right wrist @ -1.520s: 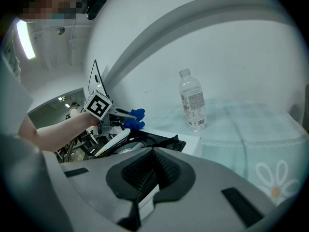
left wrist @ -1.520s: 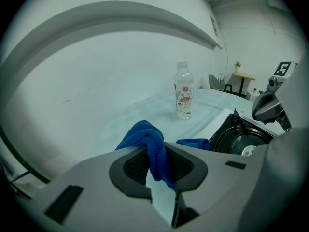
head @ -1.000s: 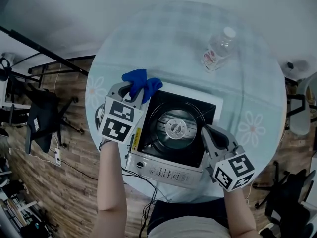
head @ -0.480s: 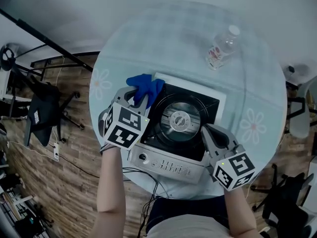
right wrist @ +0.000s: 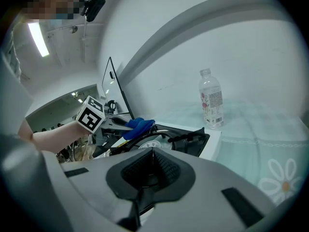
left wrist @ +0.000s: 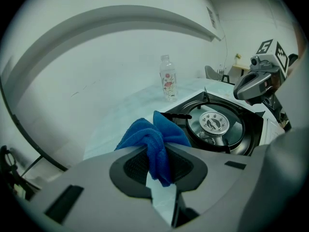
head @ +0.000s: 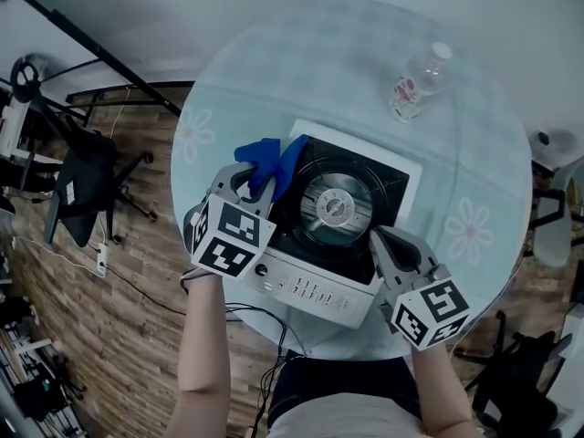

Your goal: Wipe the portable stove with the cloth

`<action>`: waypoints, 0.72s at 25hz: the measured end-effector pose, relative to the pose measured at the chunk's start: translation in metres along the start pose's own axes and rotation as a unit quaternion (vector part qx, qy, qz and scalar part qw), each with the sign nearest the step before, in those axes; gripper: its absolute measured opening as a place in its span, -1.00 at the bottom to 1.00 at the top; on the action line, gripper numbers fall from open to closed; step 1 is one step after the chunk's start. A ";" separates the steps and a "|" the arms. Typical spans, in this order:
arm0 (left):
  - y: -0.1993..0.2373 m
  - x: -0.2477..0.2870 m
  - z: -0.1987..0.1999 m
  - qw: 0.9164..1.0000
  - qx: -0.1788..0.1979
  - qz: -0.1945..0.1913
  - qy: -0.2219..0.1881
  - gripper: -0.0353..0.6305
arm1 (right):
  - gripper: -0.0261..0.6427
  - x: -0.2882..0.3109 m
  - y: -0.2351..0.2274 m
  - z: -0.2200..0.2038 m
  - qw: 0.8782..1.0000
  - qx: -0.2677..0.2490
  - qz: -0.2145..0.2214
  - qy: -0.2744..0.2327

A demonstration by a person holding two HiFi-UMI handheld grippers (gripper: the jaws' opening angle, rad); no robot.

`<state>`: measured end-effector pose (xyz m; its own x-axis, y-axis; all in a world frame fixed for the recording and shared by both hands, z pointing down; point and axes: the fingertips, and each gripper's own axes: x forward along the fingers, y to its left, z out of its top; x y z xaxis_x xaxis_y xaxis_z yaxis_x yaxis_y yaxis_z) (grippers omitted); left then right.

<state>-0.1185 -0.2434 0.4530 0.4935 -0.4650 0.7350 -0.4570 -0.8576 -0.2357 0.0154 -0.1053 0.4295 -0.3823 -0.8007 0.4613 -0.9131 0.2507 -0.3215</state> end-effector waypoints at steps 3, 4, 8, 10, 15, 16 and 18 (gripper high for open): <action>-0.005 -0.006 -0.003 1.000 -0.004 0.007 -0.001 -0.65 | -0.86 -0.004 0.006 -0.001 1.000 -0.005 0.010 0.000; -0.007 -0.007 -0.005 1.000 -0.005 0.009 -0.001 -0.65 | -0.86 -0.005 0.007 -0.001 1.000 -0.007 0.013 0.000; -0.014 -0.012 -0.010 1.000 -0.009 0.011 0.005 -0.65 | -0.86 -0.013 0.009 -0.004 1.000 -0.010 0.015 0.001; -0.016 -0.016 -0.013 1.000 -0.011 0.012 0.007 -0.65 | -0.86 -0.016 0.011 -0.004 1.000 -0.012 0.018 0.001; -0.022 -0.026 -0.023 1.000 -0.019 0.013 0.014 -0.65 | -0.86 -0.022 0.016 -0.009 1.000 -0.014 0.023 0.001; -0.024 -0.028 -0.026 1.000 -0.021 0.014 0.015 -0.65 | -0.86 -0.023 0.016 -0.010 1.000 -0.014 0.023 0.001; -0.027 -0.032 -0.031 0.999 -0.024 0.015 0.019 -0.65 | -0.86 -0.025 0.018 -0.013 1.000 -0.013 0.022 0.003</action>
<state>-0.1454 -0.1987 0.4556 0.4514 -0.4814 0.7513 -0.5061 -0.8316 -0.2287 0.0070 -0.0736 0.4226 -0.4227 -0.7858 0.4514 -0.8988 0.3000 -0.3196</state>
